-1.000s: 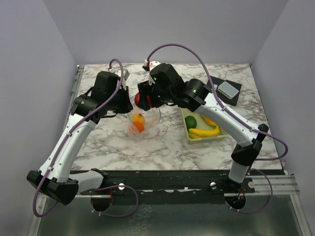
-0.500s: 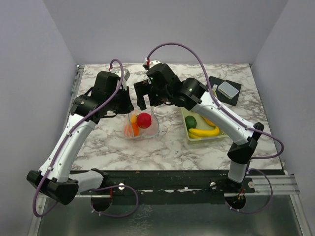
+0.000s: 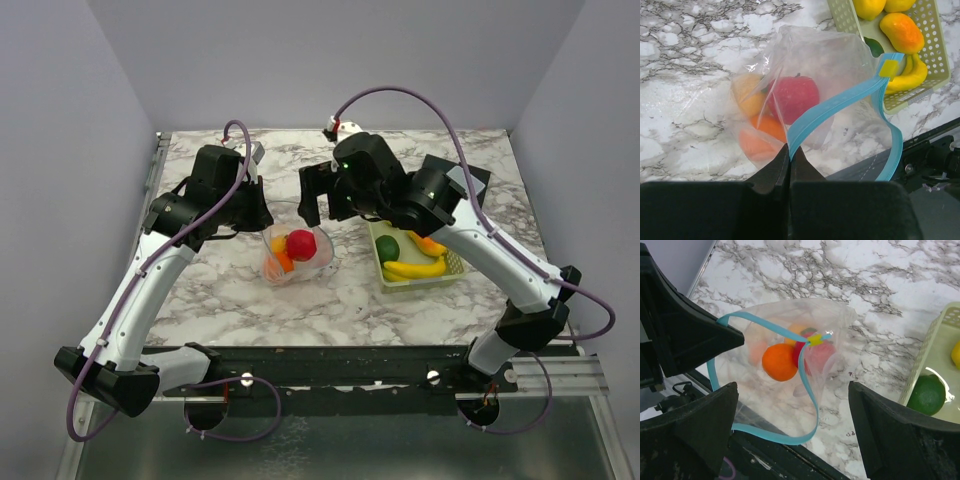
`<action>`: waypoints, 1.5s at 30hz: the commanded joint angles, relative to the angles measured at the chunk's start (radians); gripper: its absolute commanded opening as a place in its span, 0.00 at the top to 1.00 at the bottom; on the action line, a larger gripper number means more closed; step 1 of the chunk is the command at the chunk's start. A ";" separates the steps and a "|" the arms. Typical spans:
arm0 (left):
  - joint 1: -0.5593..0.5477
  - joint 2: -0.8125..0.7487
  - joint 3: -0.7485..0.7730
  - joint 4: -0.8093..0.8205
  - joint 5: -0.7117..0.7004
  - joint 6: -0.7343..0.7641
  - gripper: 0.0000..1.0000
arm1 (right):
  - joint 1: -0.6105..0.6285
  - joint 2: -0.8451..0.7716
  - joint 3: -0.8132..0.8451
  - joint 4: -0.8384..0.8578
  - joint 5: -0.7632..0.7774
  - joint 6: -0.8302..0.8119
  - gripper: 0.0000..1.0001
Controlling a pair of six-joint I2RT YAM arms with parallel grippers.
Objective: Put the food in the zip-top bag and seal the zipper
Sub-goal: Place the fake fruit in the zipper food storage bag, then adjust the zipper food storage bag at the center of the board.
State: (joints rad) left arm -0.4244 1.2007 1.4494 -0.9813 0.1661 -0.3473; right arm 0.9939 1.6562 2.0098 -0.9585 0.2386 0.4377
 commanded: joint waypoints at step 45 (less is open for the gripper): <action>0.006 -0.059 -0.077 -0.009 0.023 0.027 1.00 | -0.009 -0.055 -0.079 -0.037 -0.007 0.184 0.99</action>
State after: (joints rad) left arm -0.4244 1.1835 1.3937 -0.9752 0.1692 -0.3416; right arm 0.9936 1.6066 1.8690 -0.9272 0.1844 0.6582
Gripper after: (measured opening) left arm 0.005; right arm 0.012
